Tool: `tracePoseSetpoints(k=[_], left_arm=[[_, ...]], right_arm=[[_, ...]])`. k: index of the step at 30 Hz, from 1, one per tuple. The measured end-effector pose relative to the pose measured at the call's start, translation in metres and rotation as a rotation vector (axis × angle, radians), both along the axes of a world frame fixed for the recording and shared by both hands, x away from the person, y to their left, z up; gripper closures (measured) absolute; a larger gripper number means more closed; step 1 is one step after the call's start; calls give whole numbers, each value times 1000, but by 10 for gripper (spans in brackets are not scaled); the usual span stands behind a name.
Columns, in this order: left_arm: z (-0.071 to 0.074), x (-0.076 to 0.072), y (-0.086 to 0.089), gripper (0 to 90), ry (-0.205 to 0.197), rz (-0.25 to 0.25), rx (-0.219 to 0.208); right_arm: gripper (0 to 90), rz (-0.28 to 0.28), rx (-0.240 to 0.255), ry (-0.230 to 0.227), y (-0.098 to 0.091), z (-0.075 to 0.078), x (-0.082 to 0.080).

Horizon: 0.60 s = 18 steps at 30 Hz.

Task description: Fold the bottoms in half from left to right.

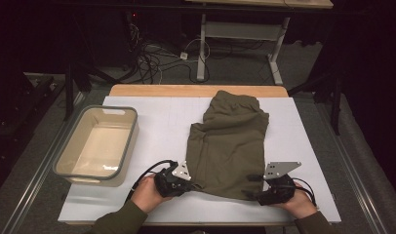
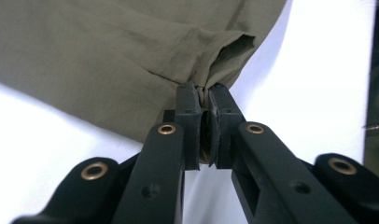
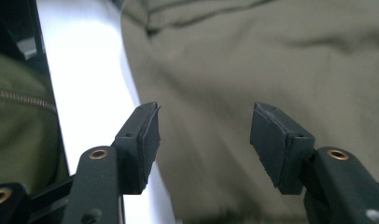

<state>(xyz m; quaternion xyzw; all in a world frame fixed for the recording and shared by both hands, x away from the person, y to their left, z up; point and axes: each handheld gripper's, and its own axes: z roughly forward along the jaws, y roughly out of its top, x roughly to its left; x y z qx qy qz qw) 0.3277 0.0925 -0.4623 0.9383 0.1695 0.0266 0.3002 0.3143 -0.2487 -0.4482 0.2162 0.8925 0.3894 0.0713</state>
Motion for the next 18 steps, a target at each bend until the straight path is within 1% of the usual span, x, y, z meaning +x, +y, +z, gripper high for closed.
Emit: tracePoseSetpoints(k=[2,4,8,10,12,14,16,18], left_arm=[[0,1,1,824,7,2,-3],[-1,3,2,824,17,1,-4],[-1,5,3,823,36,2,-14],[-2,6,3,823,43,4,-20],[-2,7,3,823,48,0,-20],[-2,7,3,823,53,1,-24],[-2,8,4,823,57,-1,-27],[-2,9,4,823,64,-3,-31]], right_arm=[[428,6,-25,2,0,-4,-5],[416,14,-61,4,1,-9,-8],[399,51,-135,2,7,-20,-9],[449,52,-150,-34,7,-21,-10],[531,44,-146,-40,7,-21,-8],[652,35,-143,-37,6,-21,-7],[736,41,-144,-37,7,-20,-6],[800,34,-151,-35,8,-20,-5]])
